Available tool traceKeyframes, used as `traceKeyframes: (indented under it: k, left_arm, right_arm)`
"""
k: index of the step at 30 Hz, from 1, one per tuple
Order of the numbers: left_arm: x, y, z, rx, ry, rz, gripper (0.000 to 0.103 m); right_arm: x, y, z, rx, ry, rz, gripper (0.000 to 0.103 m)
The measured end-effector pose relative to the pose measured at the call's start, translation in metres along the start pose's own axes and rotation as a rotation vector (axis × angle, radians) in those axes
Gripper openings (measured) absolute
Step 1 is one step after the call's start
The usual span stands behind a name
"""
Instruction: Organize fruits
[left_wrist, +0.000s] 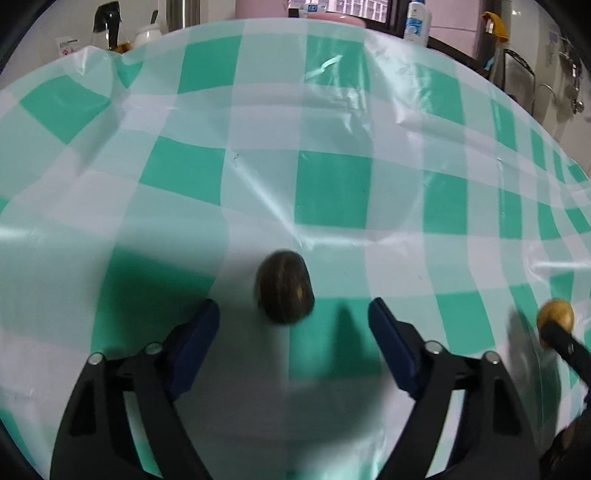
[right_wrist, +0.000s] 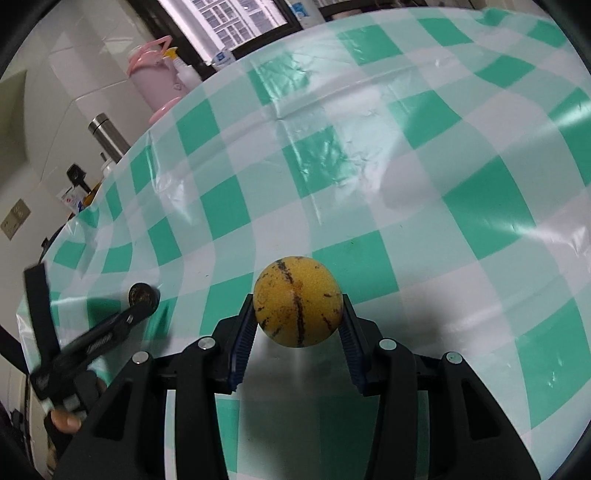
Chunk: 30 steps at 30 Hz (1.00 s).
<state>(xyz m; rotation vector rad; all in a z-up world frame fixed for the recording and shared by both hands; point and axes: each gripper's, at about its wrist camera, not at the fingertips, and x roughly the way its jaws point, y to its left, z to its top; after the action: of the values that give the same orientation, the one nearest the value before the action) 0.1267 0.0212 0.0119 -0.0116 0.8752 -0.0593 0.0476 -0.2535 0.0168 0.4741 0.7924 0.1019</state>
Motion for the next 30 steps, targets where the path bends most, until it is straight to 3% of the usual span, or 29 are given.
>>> traceKeyframes:
  k: [5, 6, 8, 15, 23, 30]
  left_arm:
    - [0.022, -0.016, 0.011, 0.072, 0.047, 0.102, 0.071]
    - [0.024, -0.019, 0.012, 0.084, 0.054, 0.114, 0.066]
    - [0.023, -0.02, 0.011, 0.077, 0.052, 0.09, 0.037]
    - [-0.006, -0.016, -0.019, 0.026, 0.045, -0.068, 0.037]
    - [-0.034, -0.031, -0.044, 0.022, -0.026, -0.056, 0.037]
    - [-0.05, -0.018, -0.046, -0.034, -0.045, -0.06, 0.037]
  right_arm:
    - [-0.004, 0.002, -0.001, -0.016, 0.006, 0.011, 0.044]
    - [-0.004, 0.002, -0.001, -0.013, 0.007, 0.013, 0.044]
    - [-0.004, 0.002, -0.001, -0.012, 0.008, 0.014, 0.044]
    - [-0.003, 0.003, -0.001, -0.019, 0.007, 0.016, 0.044]
    - [-0.002, 0.002, -0.003, -0.029, -0.006, 0.032, 0.044]
    - [-0.002, -0.001, -0.001, -0.01, -0.013, 0.037, 0.044]
